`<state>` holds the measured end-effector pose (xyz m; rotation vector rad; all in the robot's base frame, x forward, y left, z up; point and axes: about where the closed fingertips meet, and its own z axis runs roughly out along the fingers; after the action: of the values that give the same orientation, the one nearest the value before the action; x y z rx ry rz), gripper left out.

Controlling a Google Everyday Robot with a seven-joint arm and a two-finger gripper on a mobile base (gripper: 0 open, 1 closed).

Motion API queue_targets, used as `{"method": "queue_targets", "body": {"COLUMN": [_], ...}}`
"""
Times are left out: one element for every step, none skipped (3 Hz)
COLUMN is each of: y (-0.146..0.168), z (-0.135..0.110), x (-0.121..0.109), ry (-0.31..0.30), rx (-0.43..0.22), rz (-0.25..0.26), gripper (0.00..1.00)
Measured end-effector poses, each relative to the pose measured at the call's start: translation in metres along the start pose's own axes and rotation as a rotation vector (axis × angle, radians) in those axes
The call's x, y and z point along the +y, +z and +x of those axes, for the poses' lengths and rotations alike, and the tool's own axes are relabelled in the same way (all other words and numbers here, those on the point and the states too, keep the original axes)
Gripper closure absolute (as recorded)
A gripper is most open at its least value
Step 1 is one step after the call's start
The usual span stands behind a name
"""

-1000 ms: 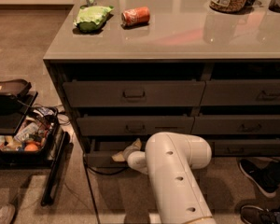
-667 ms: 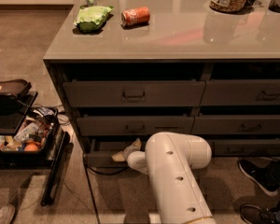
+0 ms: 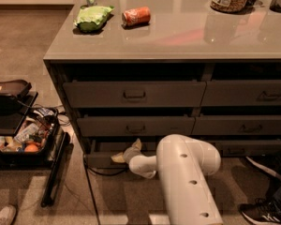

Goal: Close bottom drawer

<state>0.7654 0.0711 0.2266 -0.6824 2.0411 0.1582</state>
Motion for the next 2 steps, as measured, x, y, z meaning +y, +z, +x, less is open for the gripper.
{"method": "queue_targets", "body": {"y": [-0.0613,-0.0648], "z": [0.0058,0.0105], "x": [0.0221,0.0264], "ry": [0.029,0.027], "rx": [-0.016,-0.011], "rz": [0.051,0.049], "gripper": [0.0,0.0]}}
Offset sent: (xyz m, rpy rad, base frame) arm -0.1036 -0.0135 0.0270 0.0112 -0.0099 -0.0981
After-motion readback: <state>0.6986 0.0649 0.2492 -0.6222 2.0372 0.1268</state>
